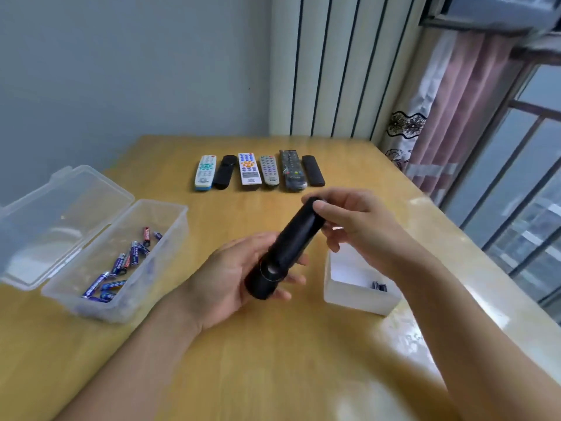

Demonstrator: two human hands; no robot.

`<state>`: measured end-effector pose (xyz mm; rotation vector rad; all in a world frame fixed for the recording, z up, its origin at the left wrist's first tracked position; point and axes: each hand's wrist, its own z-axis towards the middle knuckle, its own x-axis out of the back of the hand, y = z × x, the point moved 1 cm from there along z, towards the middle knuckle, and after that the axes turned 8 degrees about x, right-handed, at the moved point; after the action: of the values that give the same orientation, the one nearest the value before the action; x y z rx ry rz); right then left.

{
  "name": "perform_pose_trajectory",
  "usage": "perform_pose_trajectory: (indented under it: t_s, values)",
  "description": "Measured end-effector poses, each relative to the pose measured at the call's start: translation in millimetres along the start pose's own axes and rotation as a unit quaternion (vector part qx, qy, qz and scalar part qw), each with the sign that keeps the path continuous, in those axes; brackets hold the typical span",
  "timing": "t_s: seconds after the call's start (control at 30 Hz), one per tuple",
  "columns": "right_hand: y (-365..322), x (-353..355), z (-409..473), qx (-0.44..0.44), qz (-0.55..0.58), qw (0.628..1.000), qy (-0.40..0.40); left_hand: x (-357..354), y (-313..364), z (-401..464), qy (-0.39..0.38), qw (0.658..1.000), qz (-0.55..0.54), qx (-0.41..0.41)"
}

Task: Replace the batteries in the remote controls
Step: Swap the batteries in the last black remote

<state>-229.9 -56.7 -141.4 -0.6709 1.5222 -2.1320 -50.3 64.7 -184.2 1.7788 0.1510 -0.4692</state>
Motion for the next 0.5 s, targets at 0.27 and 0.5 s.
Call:
perform_pose_trajectory:
  t_s: [0.27, 0.5]
  values:
    - [15, -6, -14, 0.041, -0.144, 0.988, -0.026, -26, -23, 6, 0.07, 0.991, 0.107, -0.042]
    - [24, -6, -13, 0.02, -0.116, 0.993, -0.019, -25, -27, 8, 0.104, 0.981, 0.157, -0.047]
